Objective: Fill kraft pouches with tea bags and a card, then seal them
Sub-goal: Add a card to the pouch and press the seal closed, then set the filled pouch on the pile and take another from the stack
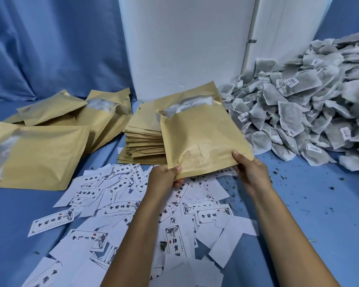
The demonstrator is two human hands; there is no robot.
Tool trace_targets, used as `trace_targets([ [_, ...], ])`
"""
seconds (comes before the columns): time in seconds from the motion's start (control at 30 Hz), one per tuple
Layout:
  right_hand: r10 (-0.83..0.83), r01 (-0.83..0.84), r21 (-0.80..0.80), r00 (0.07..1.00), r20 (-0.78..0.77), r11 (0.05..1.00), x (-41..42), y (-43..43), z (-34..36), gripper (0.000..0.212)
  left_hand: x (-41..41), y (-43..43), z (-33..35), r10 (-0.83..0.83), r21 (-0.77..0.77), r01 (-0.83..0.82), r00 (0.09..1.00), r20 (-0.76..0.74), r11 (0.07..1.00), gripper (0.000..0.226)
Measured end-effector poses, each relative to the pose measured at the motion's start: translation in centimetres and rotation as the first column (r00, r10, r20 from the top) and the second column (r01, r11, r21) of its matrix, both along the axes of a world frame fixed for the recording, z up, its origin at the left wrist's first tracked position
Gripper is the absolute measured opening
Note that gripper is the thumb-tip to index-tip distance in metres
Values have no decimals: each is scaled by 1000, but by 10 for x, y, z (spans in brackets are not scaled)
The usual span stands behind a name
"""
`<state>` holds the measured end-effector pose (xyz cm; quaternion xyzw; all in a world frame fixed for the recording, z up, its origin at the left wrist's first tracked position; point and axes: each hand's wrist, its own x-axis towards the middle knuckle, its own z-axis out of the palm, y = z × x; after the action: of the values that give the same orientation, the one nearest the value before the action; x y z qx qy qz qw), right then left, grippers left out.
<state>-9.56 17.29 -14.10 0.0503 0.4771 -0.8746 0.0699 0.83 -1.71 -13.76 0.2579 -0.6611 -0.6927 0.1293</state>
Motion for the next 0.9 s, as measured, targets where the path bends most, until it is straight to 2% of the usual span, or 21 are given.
trace_targets([
  [0.07, -2, 2, 6, 1000, 9, 1000, 1, -1, -1, 9, -2, 1, -2, 33, 7, -33, 999, -27, 999, 18],
  [0.2, -9, 8, -17, 999, -42, 1000, 1, -4, -2, 11, -2, -1, -4, 140, 145, -124, 985, -104, 982, 15],
  [0.33, -3, -1, -34, 994, -105, 999, 3, -6, -1, 7, -5, -6, -9, 204, 58, -200, 976, -81, 978, 18],
  [0.43, -23, 23, -2, 998, -64, 1000, 4, -6, 1, 7, -7, -6, -13, 205, 109, -194, 973, -108, 975, 16],
  [0.5, -22, 32, 94, 994, -104, 995, 4, -5, 1, 14, -7, -6, -12, 159, 279, -113, 976, -148, 954, 15],
  [0.57, 27, 20, 250, 982, -184, 968, 9, -7, 3, 10, -9, -5, -10, 128, 417, -46, 977, -171, 908, 21],
  [0.63, 96, -15, 336, 969, -227, 942, 13, -10, 4, 3, -12, -5, -12, 172, 452, -81, 971, -164, 888, 24],
  [0.77, 174, -46, 425, 948, -268, 904, 20, -15, 1, 7, -16, -7, -17, 232, 451, -137, 959, -161, 882, 15],
  [0.83, 134, 18, 503, 955, -263, 864, 25, -22, -3, 20, -16, -7, -15, 266, 457, -165, 950, -165, 874, 11],
  [0.9, 80, 80, 527, 958, -274, 846, 30, -32, -1, 35, -17, -9, -9, 309, 480, -199, 937, -163, 854, 20],
])
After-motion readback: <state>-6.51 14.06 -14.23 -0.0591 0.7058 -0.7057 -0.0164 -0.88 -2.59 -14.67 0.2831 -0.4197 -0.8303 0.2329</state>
